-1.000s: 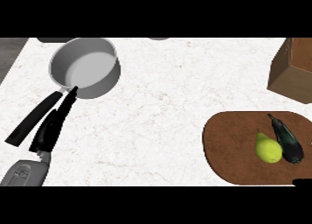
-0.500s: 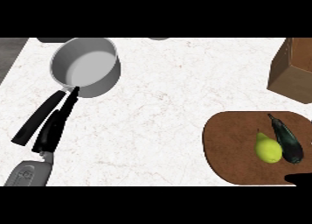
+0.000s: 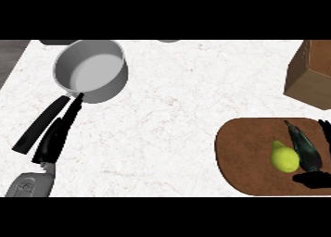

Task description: Pick the eggplant from the cutting board and place it in the cardboard box

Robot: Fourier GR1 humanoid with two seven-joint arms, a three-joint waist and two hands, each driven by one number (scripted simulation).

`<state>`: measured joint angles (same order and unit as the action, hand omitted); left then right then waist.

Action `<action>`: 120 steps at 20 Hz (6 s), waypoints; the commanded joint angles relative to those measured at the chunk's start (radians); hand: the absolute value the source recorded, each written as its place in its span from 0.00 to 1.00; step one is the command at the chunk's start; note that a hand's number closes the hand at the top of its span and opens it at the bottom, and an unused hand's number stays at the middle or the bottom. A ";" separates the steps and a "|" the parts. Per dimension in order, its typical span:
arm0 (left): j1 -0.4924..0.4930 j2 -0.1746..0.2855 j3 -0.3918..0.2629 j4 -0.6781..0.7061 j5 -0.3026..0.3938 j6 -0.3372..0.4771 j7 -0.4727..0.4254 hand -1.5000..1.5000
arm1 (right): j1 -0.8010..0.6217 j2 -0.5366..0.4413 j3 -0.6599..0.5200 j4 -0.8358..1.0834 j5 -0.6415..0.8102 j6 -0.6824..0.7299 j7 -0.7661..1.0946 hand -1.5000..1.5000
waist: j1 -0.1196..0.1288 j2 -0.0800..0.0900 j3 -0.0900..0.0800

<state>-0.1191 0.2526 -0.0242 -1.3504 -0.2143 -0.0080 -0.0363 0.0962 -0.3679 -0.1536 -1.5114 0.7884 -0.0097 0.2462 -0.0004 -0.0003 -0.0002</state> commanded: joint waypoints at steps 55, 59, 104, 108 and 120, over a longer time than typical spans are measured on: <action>-0.024 -0.062 0.046 0.018 -0.072 -0.035 -0.007 0.50 | -0.995 0.124 0.113 0.367 0.616 0.169 0.473 1.00 | 0.003 -0.001 0.000; 0.017 -0.069 0.049 0.010 -0.067 -0.033 -0.027 0.50 | -0.954 0.037 0.032 0.314 0.580 0.141 0.450 1.00 | 0.000 -0.001 0.000; 0.044 -0.060 0.053 -0.012 -0.083 -0.064 -0.061 0.50 | -0.903 -0.250 -0.789 0.995 -0.247 -0.287 -0.473 0.00 | 0.026 0.009 0.003; -0.051 -0.113 0.030 -0.008 -0.122 -0.009 0.029 0.50 | -0.843 -0.275 -0.851 1.052 -0.326 -0.296 -0.635 0.00 | 0.020 0.014 0.004; -0.030 -0.053 0.079 0.032 -0.069 -0.084 -0.052 0.50 | -0.634 -0.441 -1.002 1.210 -0.508 -0.198 -0.919 0.00 | 0.020 0.014 0.006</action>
<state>-0.1440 0.1979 0.0561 -1.3316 -0.2874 -0.0798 -0.0703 -0.6061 -0.7882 -1.1097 -0.3491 0.3320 -0.2204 -0.5799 0.0193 0.0119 0.0042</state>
